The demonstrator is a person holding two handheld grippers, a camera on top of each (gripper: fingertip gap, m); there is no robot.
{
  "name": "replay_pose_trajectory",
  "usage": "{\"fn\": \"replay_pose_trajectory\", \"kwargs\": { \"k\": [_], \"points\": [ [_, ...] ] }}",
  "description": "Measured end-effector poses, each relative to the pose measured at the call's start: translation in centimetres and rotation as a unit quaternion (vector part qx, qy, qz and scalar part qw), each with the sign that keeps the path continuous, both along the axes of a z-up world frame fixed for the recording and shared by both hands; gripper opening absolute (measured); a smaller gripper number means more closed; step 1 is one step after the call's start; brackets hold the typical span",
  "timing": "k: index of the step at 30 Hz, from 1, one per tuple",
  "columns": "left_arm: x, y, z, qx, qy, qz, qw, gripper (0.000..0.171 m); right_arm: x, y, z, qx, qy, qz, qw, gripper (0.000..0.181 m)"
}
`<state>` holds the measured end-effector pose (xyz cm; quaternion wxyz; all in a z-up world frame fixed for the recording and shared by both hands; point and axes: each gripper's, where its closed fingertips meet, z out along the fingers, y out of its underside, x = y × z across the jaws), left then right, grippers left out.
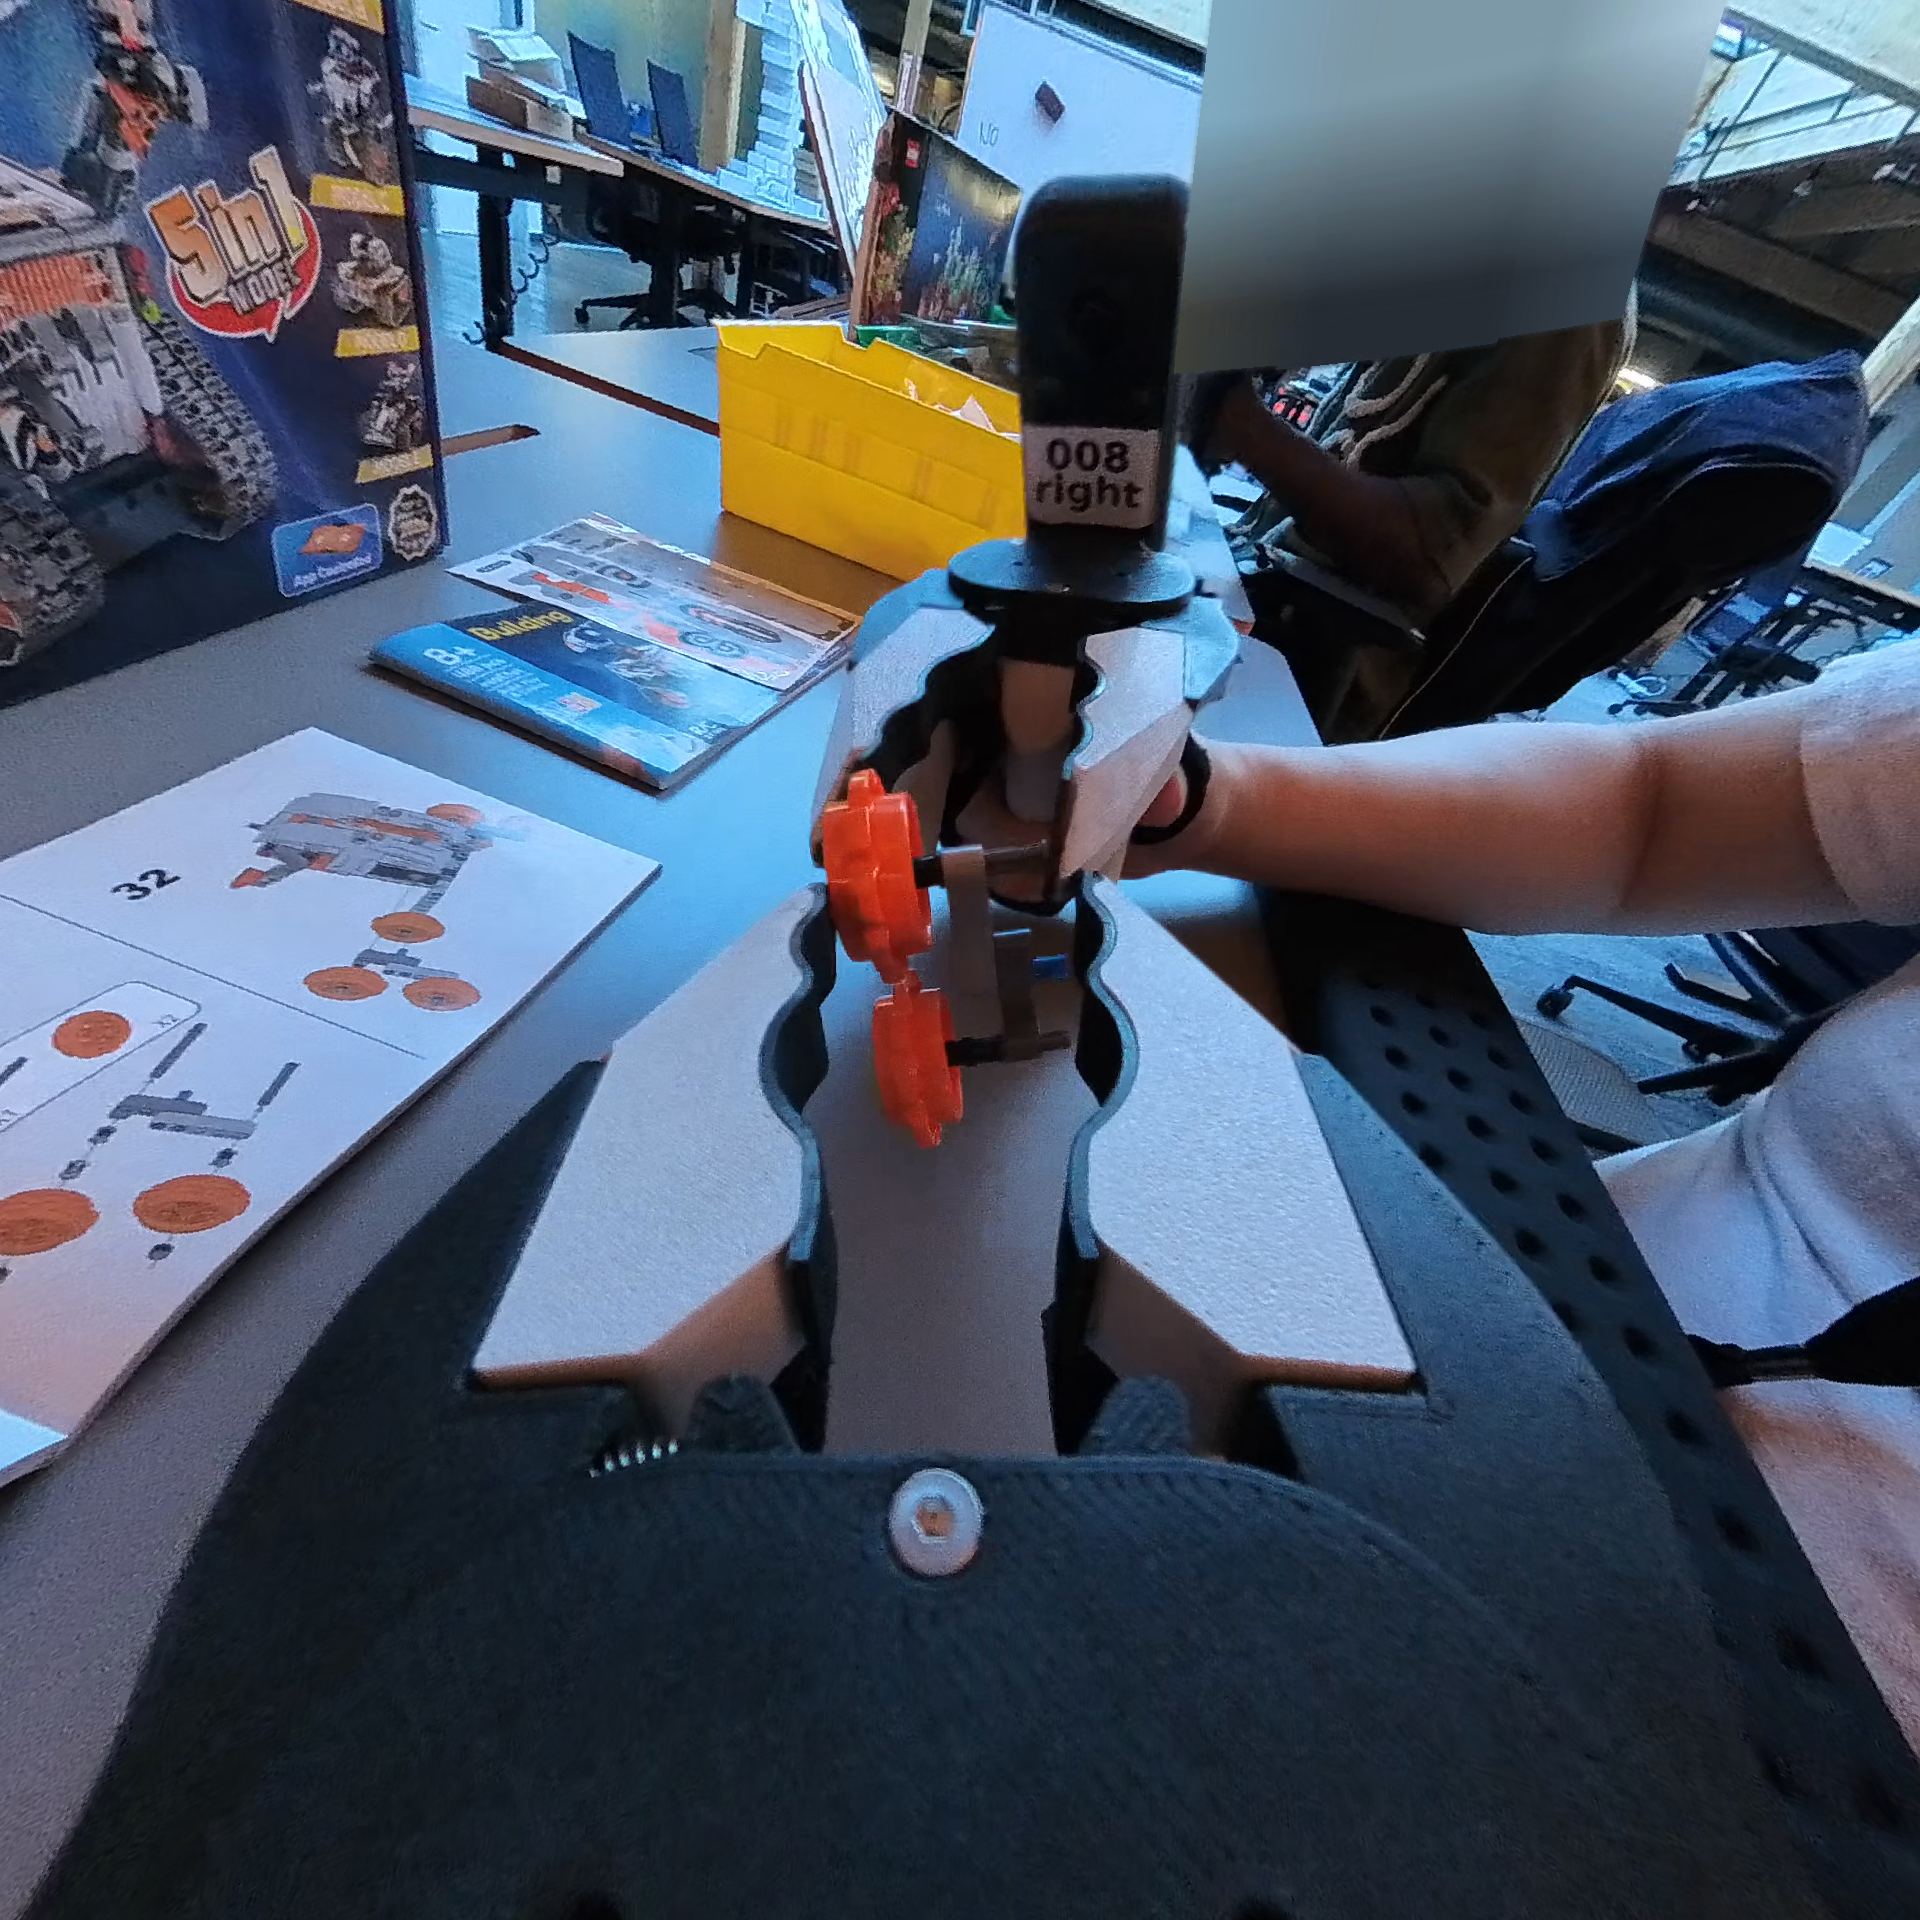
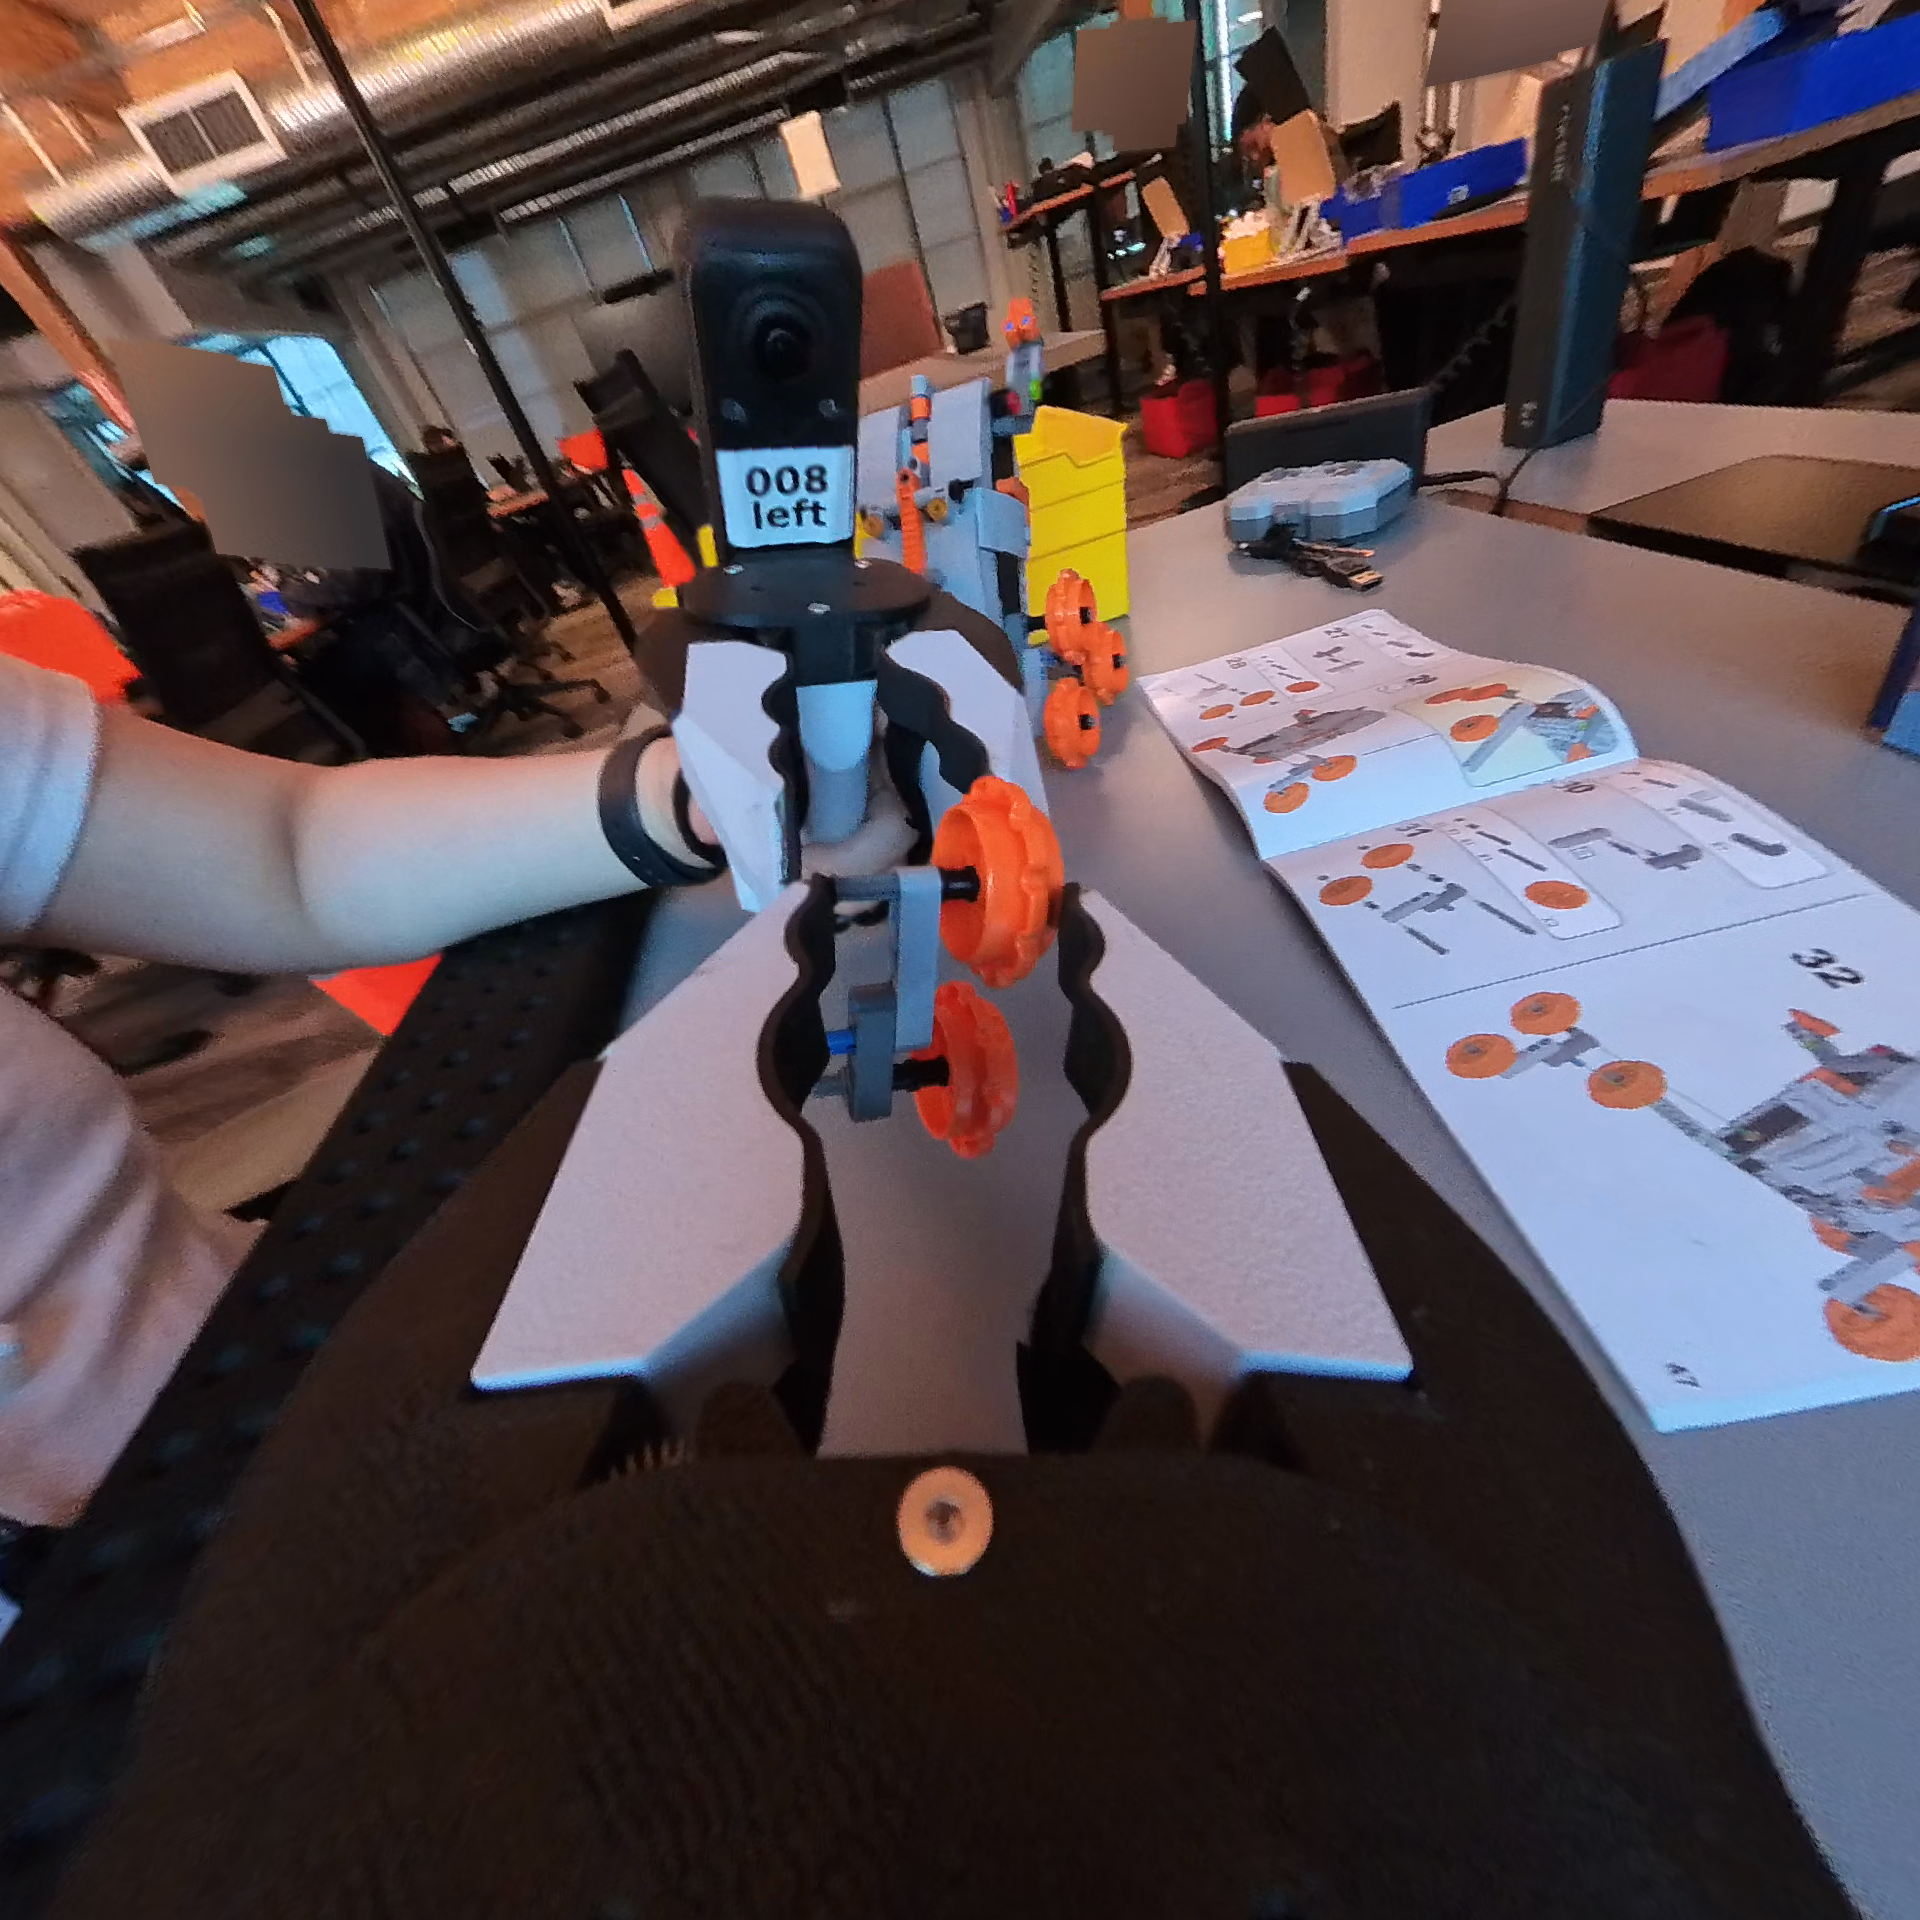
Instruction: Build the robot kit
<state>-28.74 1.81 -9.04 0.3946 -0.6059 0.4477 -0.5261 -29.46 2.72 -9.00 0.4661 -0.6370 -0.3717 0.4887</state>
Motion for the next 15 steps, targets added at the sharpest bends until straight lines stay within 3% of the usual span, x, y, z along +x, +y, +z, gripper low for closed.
{"fn": "replay_pose_trajectory", "kwargs": {
  "k": [8,15],
  "points": [
    [-0.9,0.3,1.1,-0.096,-0.047,-0.029,0.994,0.027,0.8,0.1,1.3,-0.068,0.082,0.033,0.994,0.043],
    [-0.7,0.8,0.4,-0.065,-0.019,-0.002,0.998,0.031,0.2,-0.3,0.7,-0.045,0.053,0.037,0.997,0.043]
  ]
}}
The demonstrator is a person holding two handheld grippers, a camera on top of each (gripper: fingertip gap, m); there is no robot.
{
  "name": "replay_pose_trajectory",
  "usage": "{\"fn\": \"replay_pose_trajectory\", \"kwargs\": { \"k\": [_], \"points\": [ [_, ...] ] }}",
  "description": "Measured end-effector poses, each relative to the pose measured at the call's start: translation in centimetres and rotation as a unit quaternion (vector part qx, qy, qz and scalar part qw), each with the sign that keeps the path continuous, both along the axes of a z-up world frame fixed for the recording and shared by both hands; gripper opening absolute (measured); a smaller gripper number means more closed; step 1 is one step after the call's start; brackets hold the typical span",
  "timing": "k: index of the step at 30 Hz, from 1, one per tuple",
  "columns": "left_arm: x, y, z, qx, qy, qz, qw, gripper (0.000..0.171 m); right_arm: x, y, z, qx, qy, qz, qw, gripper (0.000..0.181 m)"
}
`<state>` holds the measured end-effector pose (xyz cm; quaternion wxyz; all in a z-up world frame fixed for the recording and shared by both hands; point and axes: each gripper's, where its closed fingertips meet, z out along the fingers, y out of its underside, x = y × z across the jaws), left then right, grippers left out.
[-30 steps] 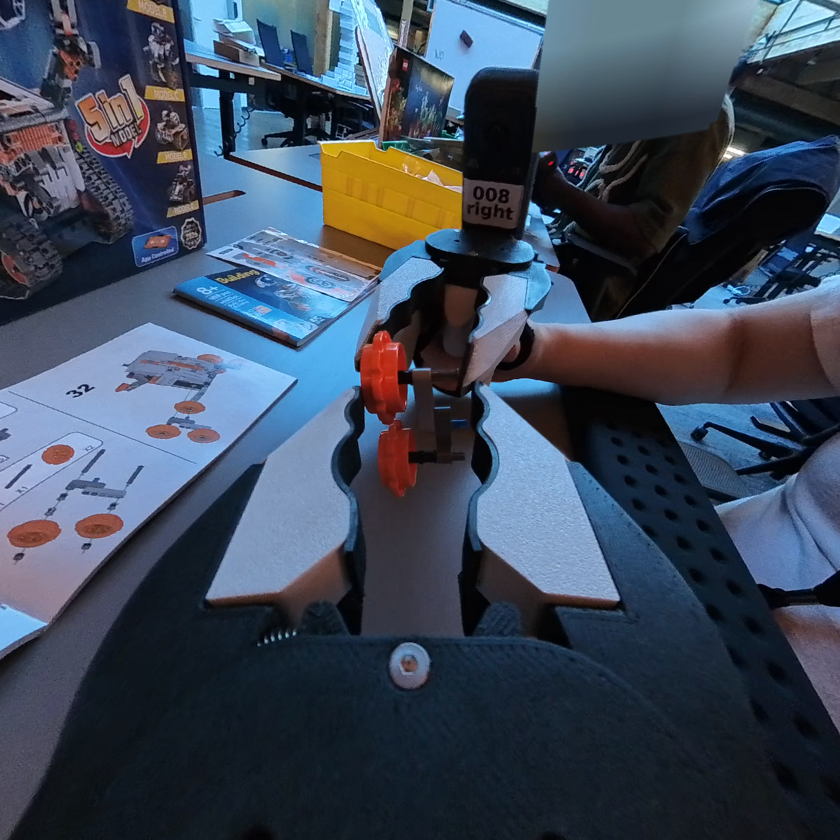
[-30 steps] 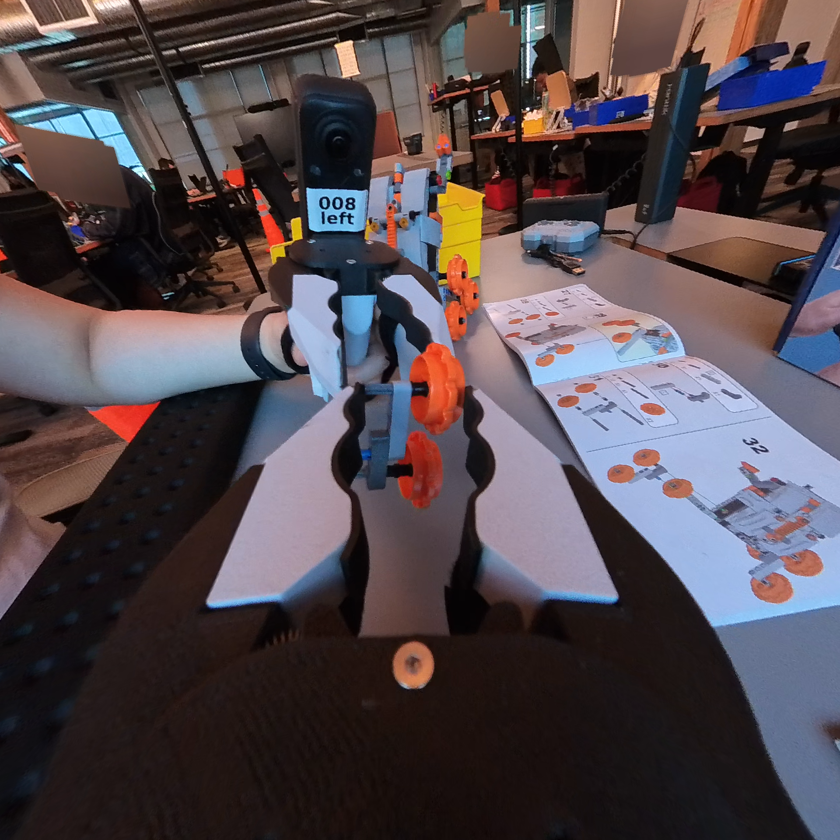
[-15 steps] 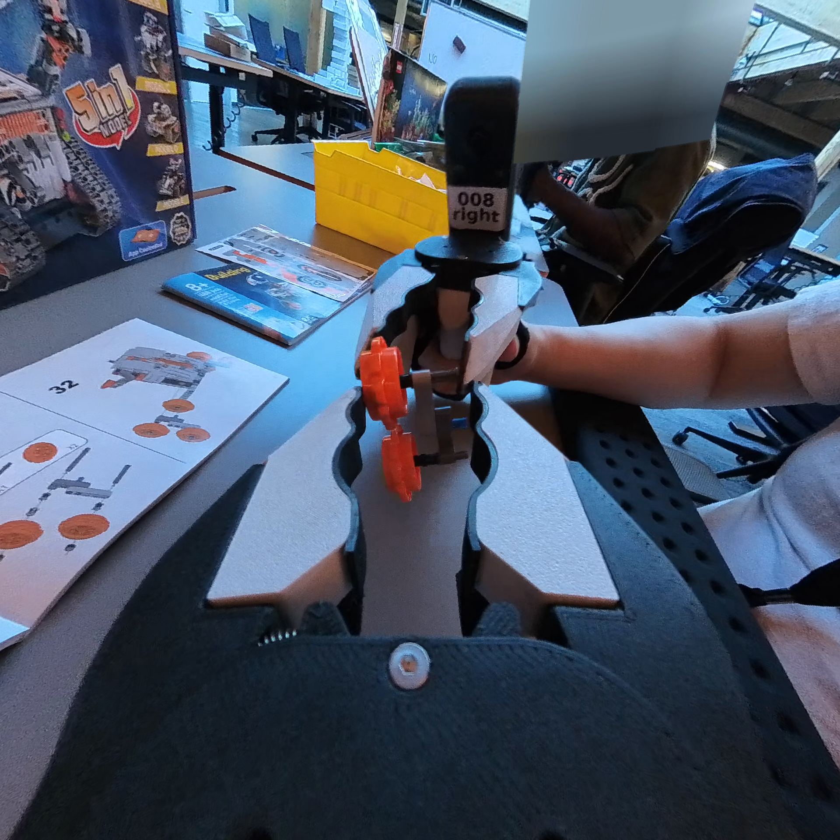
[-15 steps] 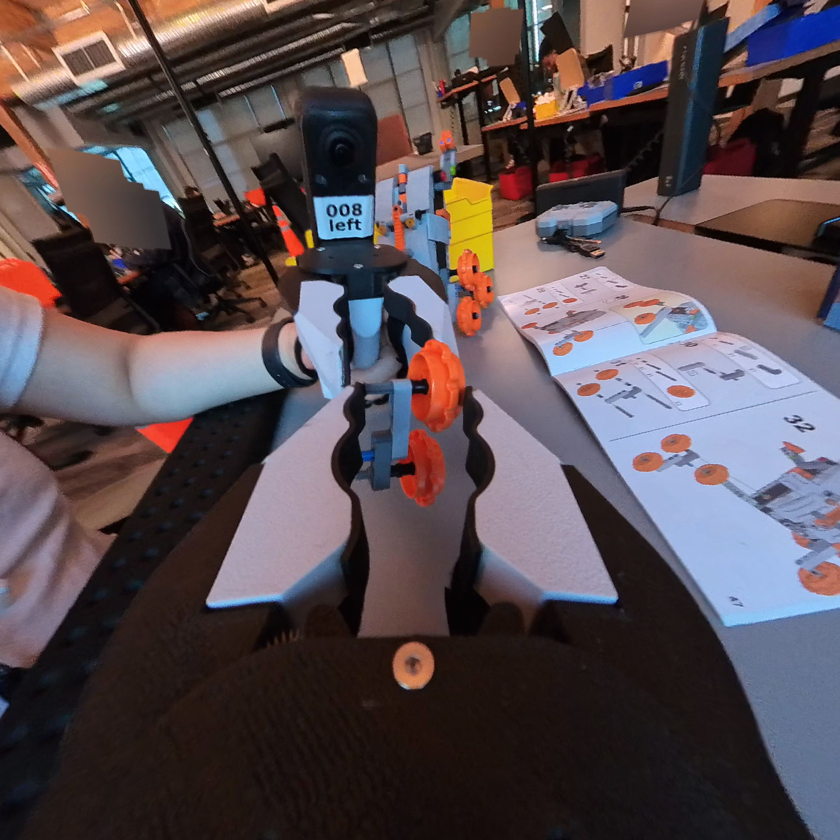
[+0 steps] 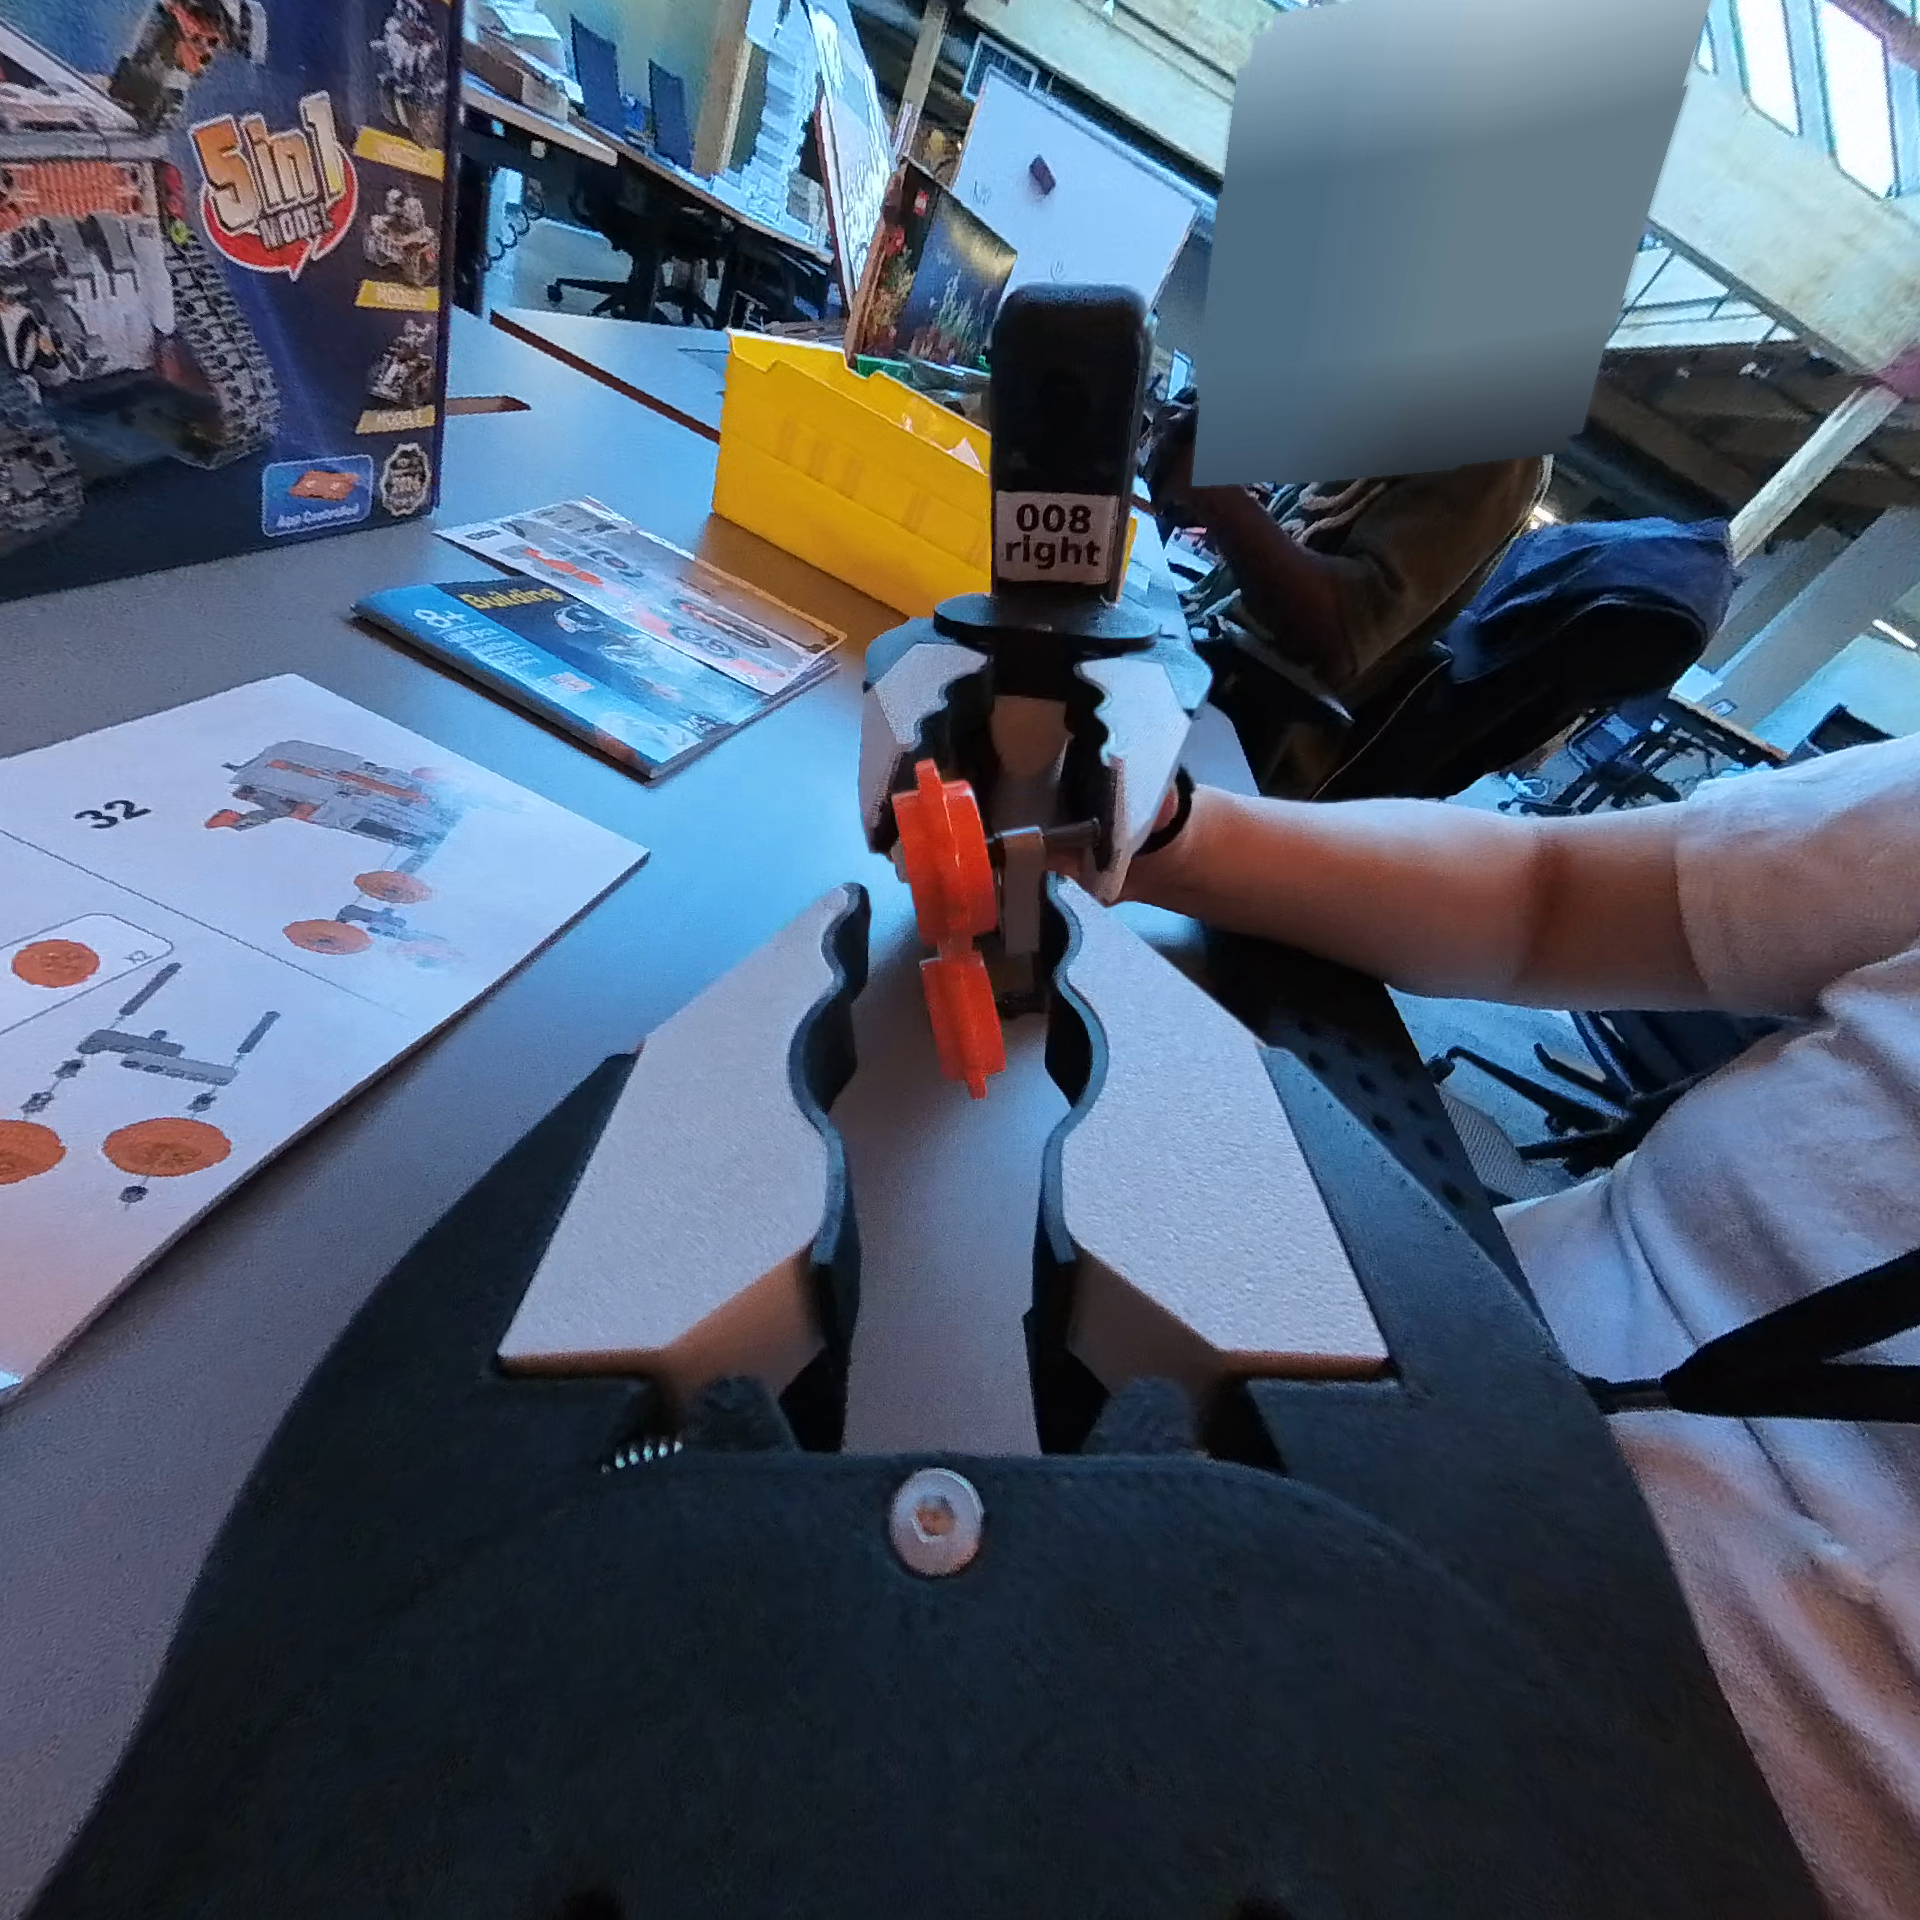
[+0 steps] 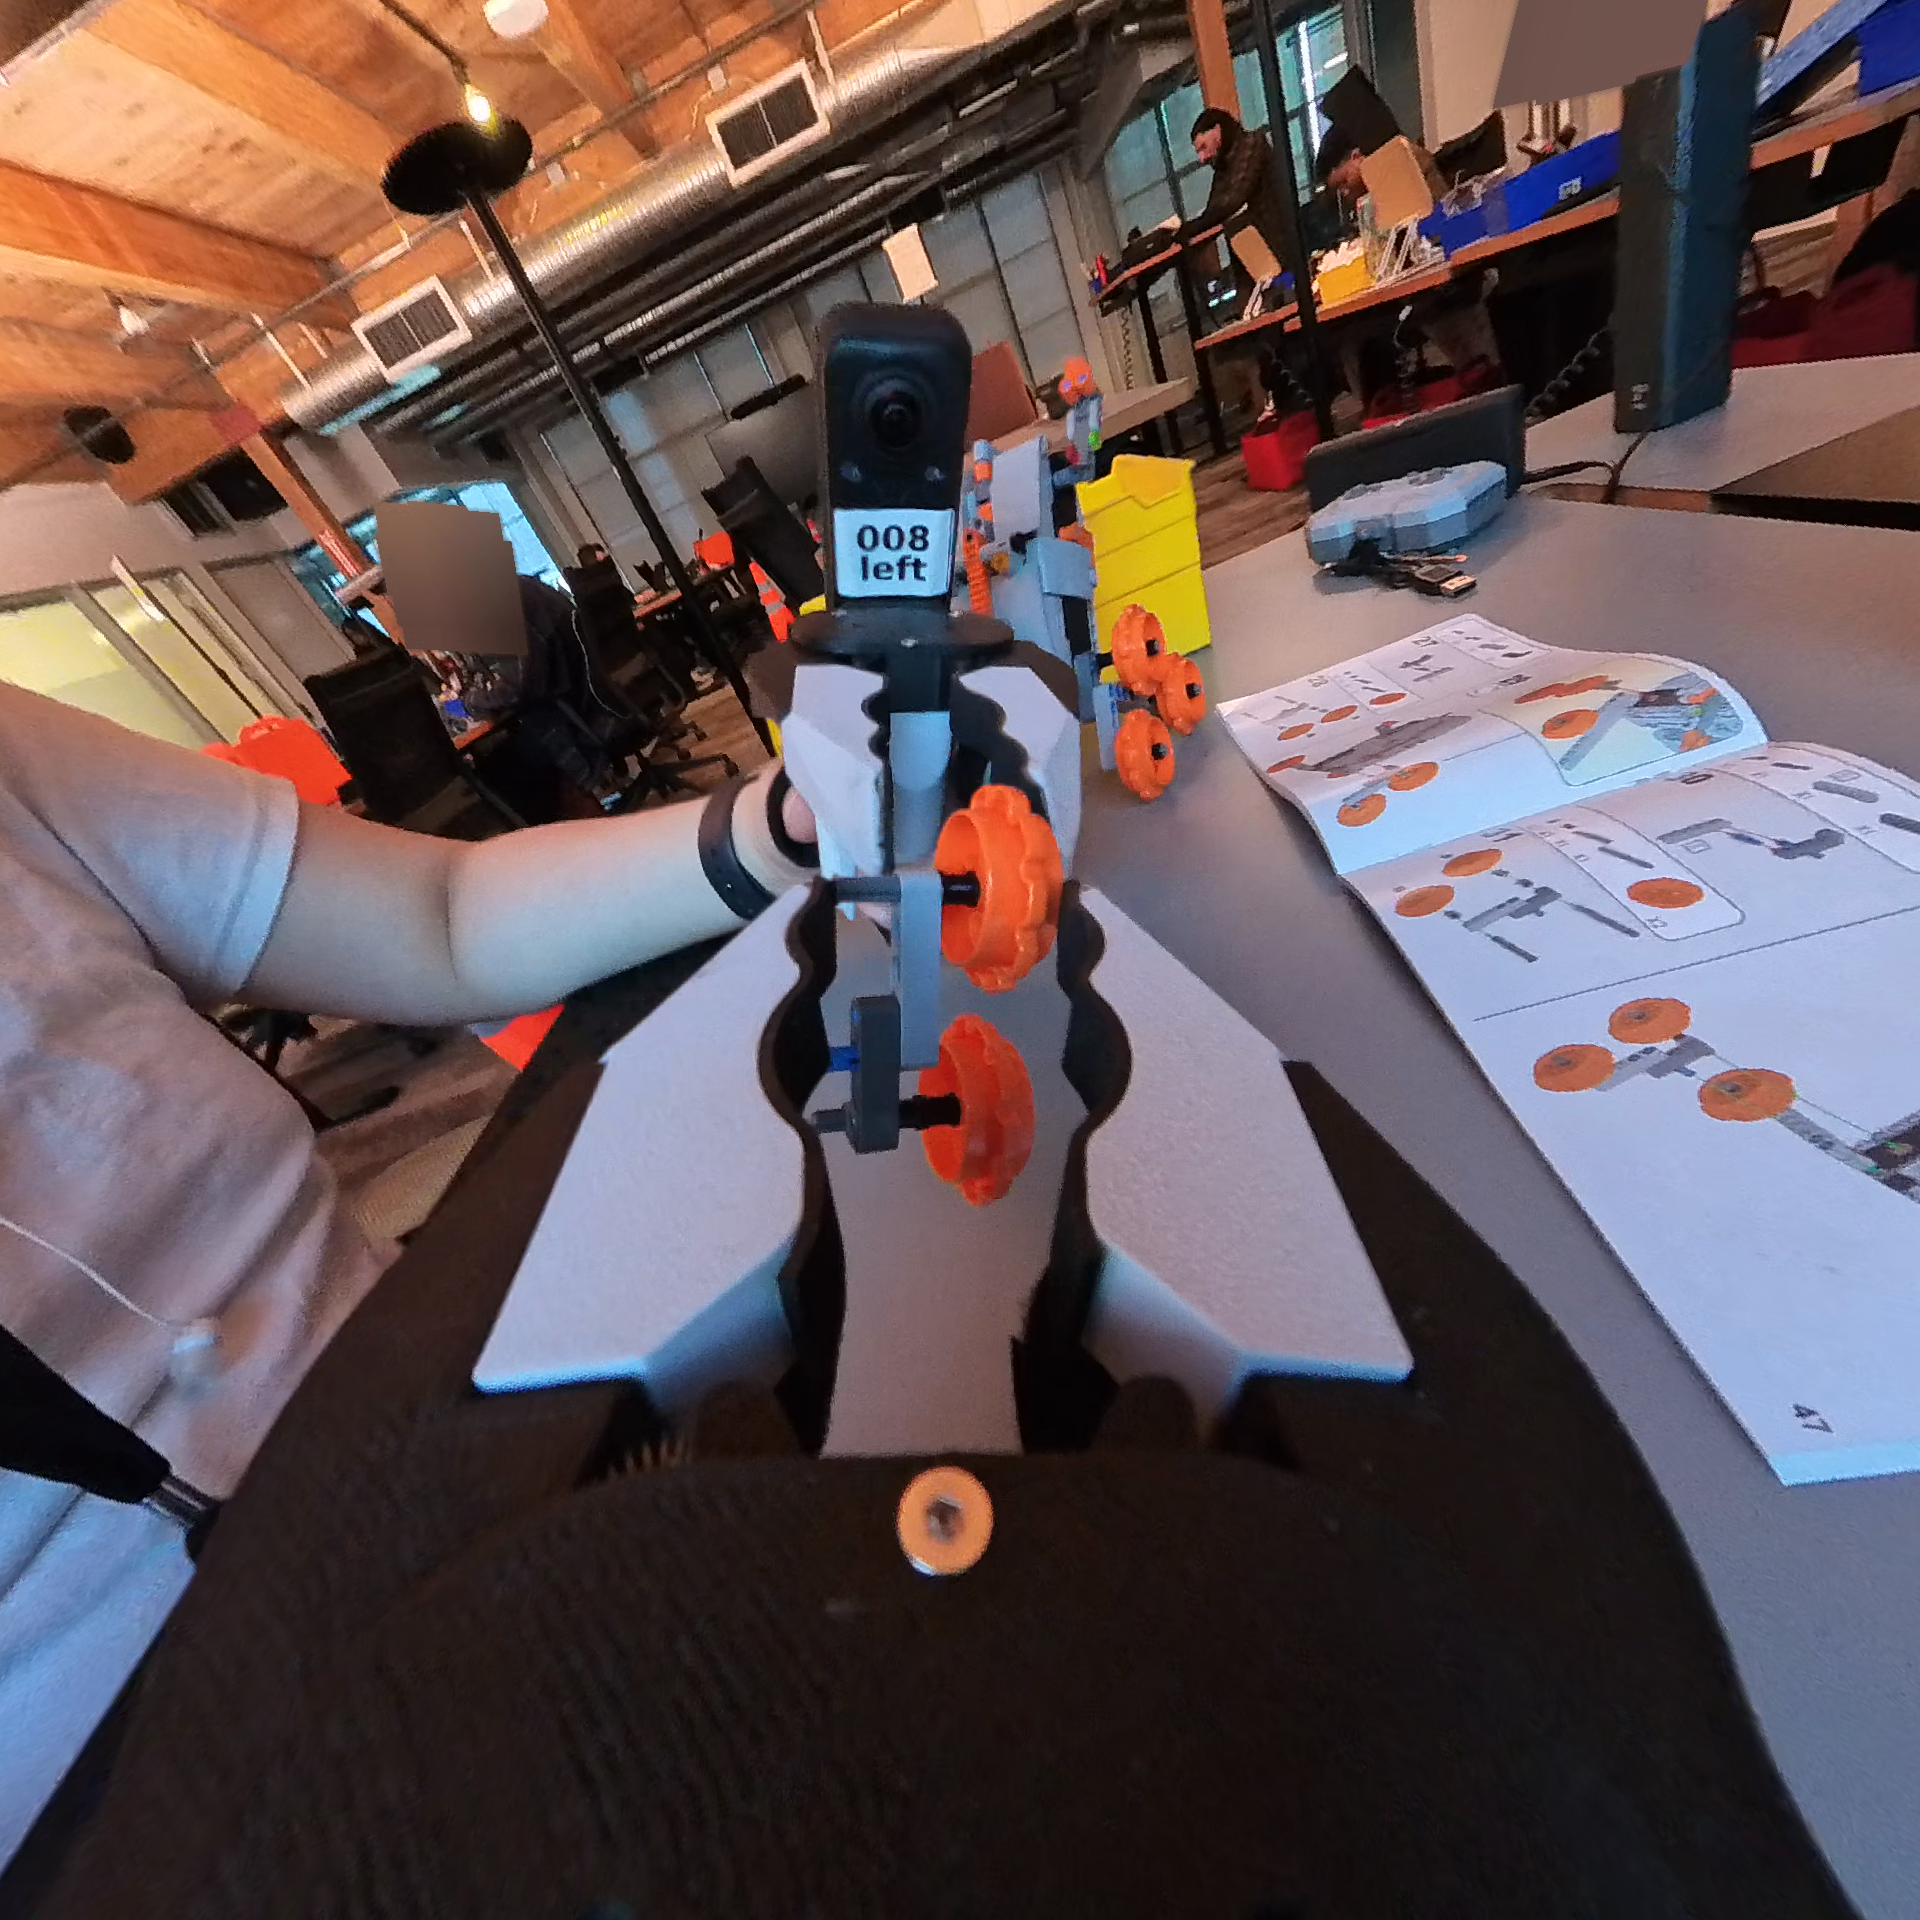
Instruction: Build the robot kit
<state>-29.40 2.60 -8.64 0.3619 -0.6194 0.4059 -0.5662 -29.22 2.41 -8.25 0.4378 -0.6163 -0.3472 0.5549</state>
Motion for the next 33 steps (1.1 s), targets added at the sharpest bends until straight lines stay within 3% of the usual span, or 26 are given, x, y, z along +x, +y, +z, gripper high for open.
{"fn": "replay_pose_trajectory", "kwargs": {
  "k": [2,7,25,28,31,33],
  "points": [
    [0.0,-0.1,-0.2,0.018,0.011,0.002,1.0,0.013,-0.2,-0.1,-0.3,0.009,-0.01,0.001,1.0,0.043],
    [-0.2,-0.4,-0.1,0.066,0.024,0.003,0.998,0.012,-0.4,-0.5,0.2,-0.002,0.01,0.014,1.0,0.047],
    [-0.1,-0.4,0.3,0.032,0.0,-0.004,0.999,0.013,-0.3,-0.5,0.2,0.033,-0.019,-0.001,0.999,0.043],
    [-0.1,-0.9,1.5,-0.027,-0.045,-0.034,0.998,0.041,0.1,0.0,0.5,0.048,-0.021,-0.021,0.998,0.043],
    [0.2,-0.9,1.4,-0.002,-0.036,-0.017,0.999,0.055,0.6,0.5,0.7,0.064,-0.024,-0.048,0.997,0.042],
    [0.7,-1.0,1.2,0.016,-0.024,-0.005,1.0,0.055,0.6,0.6,0.8,0.077,-0.029,-0.055,0.995,0.042]
  ]
}}
